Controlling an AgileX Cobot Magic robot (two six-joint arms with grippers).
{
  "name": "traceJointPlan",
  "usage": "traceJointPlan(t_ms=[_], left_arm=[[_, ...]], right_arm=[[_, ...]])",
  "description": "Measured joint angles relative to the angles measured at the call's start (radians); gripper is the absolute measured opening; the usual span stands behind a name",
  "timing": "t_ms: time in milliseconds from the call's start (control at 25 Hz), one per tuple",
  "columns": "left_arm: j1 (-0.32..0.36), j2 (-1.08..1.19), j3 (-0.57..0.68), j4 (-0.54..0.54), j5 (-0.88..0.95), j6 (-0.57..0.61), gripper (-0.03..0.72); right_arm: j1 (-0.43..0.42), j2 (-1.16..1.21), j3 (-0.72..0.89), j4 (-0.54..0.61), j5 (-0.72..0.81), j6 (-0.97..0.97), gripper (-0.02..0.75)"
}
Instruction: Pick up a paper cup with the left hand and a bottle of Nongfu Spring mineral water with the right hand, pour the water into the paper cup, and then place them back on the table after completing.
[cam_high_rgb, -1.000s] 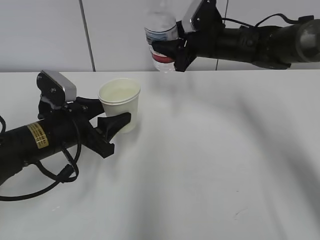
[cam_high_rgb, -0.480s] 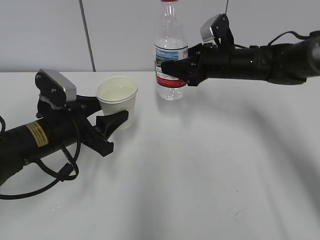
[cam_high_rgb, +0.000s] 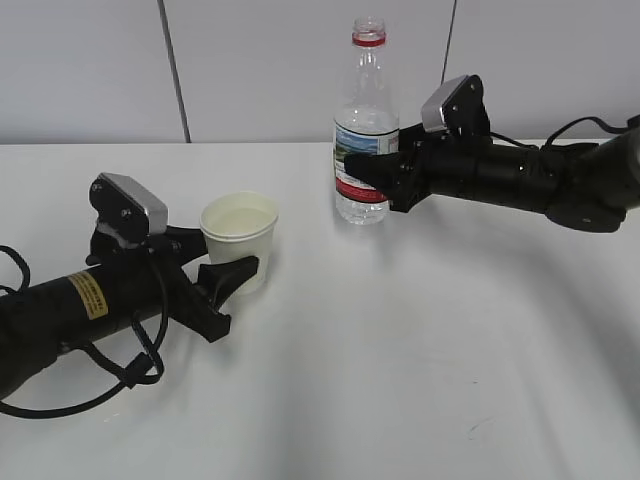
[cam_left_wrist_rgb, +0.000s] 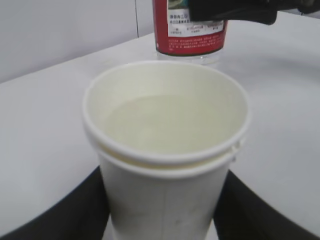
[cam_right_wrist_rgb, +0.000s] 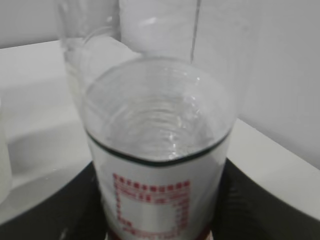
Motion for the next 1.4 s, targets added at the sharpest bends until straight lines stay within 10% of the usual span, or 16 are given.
traceJointPlan(t_ms=[1400], left_arm=[[0.000, 0.126, -0.040, -0.033, -0.027, 0.013, 0.386]], right_arm=[[0.000, 0.107, 0.068, 0.231, -0.098, -0.161, 0.384]])
